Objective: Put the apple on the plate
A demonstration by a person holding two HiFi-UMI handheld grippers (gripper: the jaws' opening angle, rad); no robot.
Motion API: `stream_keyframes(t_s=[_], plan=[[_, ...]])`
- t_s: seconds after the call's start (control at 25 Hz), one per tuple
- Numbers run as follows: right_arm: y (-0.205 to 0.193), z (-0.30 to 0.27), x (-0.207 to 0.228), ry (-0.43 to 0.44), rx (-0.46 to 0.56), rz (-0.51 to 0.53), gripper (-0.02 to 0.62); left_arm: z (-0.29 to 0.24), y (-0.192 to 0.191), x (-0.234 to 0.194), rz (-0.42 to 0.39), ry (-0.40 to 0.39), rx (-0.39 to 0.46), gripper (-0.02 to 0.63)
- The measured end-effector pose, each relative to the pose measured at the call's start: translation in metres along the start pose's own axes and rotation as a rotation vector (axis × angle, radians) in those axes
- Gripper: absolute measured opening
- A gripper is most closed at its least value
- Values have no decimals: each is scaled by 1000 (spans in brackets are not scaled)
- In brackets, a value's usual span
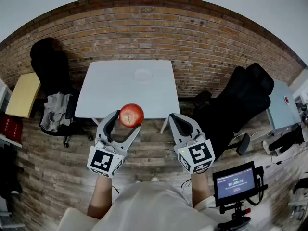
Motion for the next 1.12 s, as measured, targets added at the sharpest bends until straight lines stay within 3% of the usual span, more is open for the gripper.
stream_keyframes(t_s=[1.12], plan=[[-5, 8, 32, 89, 52, -63, 2, -33, -5, 22, 14, 30, -20, 328]])
Point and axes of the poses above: the fingertips, and each gripper's own axes: z backward along the fingers, x to its right, y out of its top, the point moved 2 cm from there along z, backward along the fingers, and after that the axes turned 4 degrees about y, right-handed, at the moved point
